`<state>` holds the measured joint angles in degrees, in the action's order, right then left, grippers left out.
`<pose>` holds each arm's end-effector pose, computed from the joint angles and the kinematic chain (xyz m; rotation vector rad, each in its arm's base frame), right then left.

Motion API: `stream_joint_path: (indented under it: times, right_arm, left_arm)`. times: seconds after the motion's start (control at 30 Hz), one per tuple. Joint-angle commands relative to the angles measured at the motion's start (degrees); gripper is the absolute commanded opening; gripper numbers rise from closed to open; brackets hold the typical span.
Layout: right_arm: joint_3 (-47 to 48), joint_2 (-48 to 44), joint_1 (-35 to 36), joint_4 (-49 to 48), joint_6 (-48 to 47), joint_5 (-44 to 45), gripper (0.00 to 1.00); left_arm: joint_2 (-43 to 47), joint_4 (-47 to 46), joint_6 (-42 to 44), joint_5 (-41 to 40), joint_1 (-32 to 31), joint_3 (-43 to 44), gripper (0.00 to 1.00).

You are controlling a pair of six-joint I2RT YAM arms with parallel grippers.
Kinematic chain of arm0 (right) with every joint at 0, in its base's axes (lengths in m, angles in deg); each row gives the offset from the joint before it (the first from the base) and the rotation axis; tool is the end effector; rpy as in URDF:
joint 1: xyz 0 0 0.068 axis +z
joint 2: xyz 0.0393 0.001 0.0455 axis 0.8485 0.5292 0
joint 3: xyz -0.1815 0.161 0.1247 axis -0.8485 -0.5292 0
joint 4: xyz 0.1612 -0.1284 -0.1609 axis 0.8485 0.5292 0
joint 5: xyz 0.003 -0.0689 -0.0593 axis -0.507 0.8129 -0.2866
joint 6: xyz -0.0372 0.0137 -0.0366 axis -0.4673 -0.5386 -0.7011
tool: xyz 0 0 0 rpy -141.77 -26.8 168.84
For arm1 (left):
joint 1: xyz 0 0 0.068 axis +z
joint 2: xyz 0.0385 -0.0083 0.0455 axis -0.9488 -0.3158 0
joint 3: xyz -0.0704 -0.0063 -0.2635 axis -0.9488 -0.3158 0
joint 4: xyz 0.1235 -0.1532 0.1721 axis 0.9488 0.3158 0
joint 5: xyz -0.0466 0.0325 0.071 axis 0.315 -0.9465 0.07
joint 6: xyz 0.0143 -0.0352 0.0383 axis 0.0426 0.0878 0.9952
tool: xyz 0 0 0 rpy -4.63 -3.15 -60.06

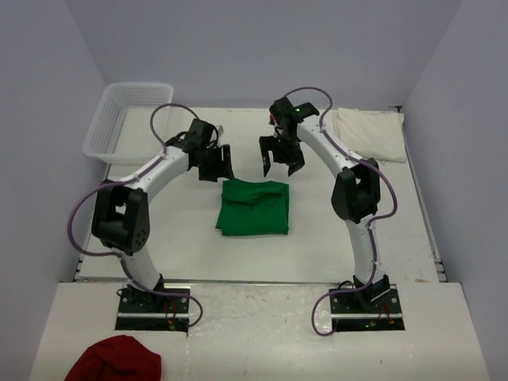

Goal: Fold and stack the t-shirts
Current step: Fold the long partially folded tshirt into a neat square, then smooth out wrinkles on the folded tshirt

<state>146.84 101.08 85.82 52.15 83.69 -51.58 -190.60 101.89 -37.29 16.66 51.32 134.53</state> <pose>0.4022 0.2178 0.2372 -0.2051 3.0166 0.3193 0.3518 -0.1383 0.2149 -0.0606 2.7606 -0.5336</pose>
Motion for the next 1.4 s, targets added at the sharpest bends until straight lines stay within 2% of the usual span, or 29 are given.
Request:
stream_joint_path:
  times: [0.0,0.03,0.1,0.17,0.2,0.23,0.27,0.3,0.33,0.37,0.43,0.67,1.2,1.37]
  right_arm:
    - [6.69,-3.32,-0.17,0.15,-0.74,2.03,0.86]
    - [6.96,-3.33,-0.17,0.67,-0.74,2.20,0.92]
    - [5.30,-5.78,-0.17,1.46,-0.91,2.29,0.96]
    - [-0.64,-10.24,0.09,1.03,-1.00,1.77,0.93]
    - [-3.12,-12.18,0.35,-0.01,-0.91,1.51,0.87]
    - [-6.19,-14.20,0.70,-1.24,-1.00,1.24,0.79]
    - [-11.53,-17.44,1.49,-2.91,-1.00,1.24,0.50]
    - [-13.58,-18.78,1.67,-3.45,-0.91,0.98,0.26]
    - [-15.95,-19.84,1.94,-4.58,-0.56,-0.85,0.01]
    - [-19.72,-21.15,2.02,-6.07,-0.13,-2.09,0.00]
    - [-22.64,-21.69,3.42,-6.88,0.32,-3.41,0.00]
    - [-25.99,-19.68,9.14,-11.88,2.51,-8.34,0.00]
    - [-37.15,-17.04,10.20,-19.79,5.85,-10.01,0.00]
    - [-38.21,-14.84,10.11,-20.59,6.03,-10.45,0.00]
  left_arm:
    - [8.94,-8.48,1.94,-3.61,0.23,1.23,0.66]
    - [9.56,-8.41,2.03,-3.61,0.23,1.41,0.67]
    - [10.88,-8.06,2.12,-1.34,0.23,1.58,0.68]
    - [11.67,-4.82,0.98,0.86,-0.38,2.02,0.66]
    - [12.29,-4.28,0.28,1.30,-0.90,1.59,0.64]
    - [12.90,-4.10,-0.08,2.61,-2.30,-0.24,0.57]
    - [13.95,-4.01,-0.08,4.19,-3.19,-1.04,0.52]
    - [14.40,-3.84,-0.17,3.95,-4.24,-1.75,0.40]
    - [14.66,-3.31,-0.87,3.77,-6.08,-3.23,0.10]
    - [14.14,-2.70,-1.48,5.25,-6.62,-3.77,0.00]
    - [12.57,-1.82,-3.58,8.58,-7.67,-5.53,0.00]
    - [11.68,-4.71,-7.20,11.50,-10.23,-7.46,0.00]
    - [1.31,-15.17,-6.23,12.03,-10.23,-8.87,0.00]
    - [-4.05,-16.83,-4.66,12.12,-9.88,-6.07,0.00]
